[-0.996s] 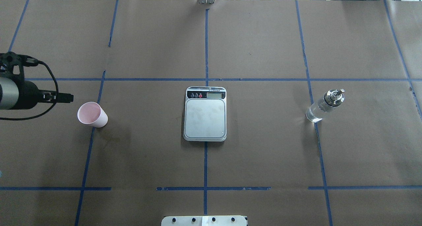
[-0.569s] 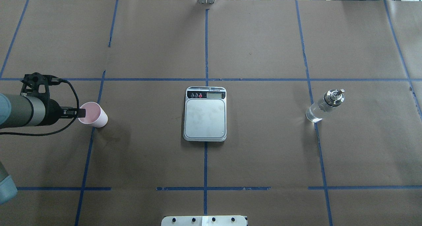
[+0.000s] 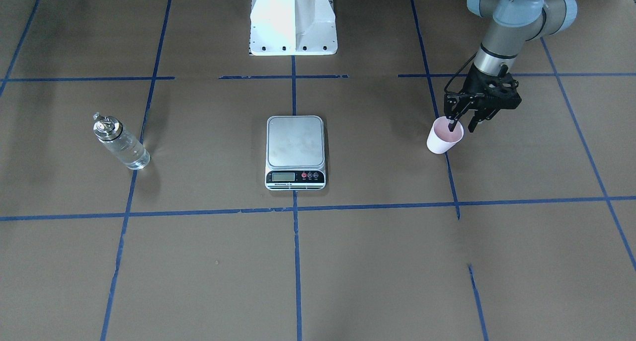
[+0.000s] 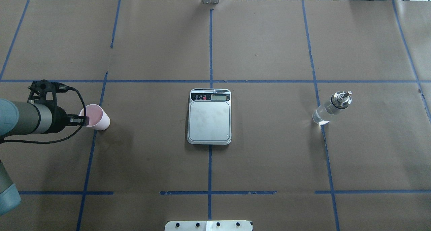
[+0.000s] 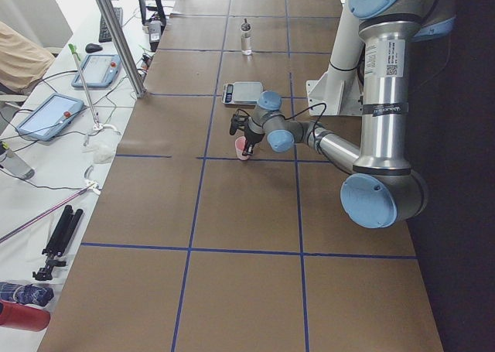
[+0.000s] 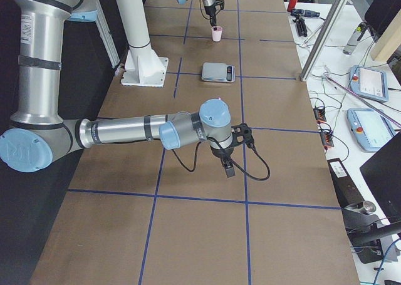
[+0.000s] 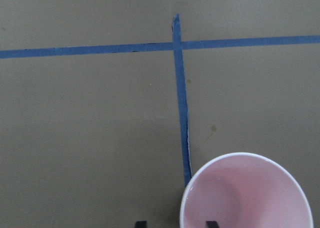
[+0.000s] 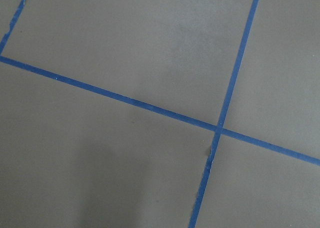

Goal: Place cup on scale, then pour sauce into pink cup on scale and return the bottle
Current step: 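Reach the left gripper to the pink cup and grasp it, then carry the pink cup with the left gripper onto the scale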

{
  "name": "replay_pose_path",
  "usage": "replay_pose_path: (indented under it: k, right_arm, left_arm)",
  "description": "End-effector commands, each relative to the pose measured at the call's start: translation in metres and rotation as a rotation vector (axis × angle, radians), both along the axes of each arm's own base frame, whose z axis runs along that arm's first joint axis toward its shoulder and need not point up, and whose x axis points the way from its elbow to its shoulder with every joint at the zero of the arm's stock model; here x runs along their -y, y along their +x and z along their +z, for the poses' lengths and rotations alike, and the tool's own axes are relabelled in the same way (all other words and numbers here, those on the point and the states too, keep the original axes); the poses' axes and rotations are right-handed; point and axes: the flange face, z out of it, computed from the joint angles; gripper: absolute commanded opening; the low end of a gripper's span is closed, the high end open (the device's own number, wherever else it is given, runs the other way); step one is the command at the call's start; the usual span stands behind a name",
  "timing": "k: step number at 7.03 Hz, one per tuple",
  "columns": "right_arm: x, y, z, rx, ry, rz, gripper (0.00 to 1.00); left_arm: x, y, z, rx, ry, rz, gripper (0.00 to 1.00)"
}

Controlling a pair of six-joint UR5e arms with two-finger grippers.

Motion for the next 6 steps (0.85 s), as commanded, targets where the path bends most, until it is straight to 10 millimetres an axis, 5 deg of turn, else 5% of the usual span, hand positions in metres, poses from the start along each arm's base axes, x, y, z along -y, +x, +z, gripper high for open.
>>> replay_pose_path:
  k: [1,4,6]
  right_arm:
    - [0.000,0.000,0.000,0.000,0.001,0.000,1.00]
    - [0.000,0.000,-0.001,0.002,0.003,0.000,1.00]
    - [0.000,0.000,-0.001,0.002,0.002,0.001,1.00]
  left_arm:
    - [0.007,0.017,-0.042,0.014,0.013,0.070,0.00]
    - [0.047,0.084,-0.222,0.032,-0.015,0.085,0.00]
    - [0.077,0.163,-0.285,-0.021,-0.122,0.075,0.00]
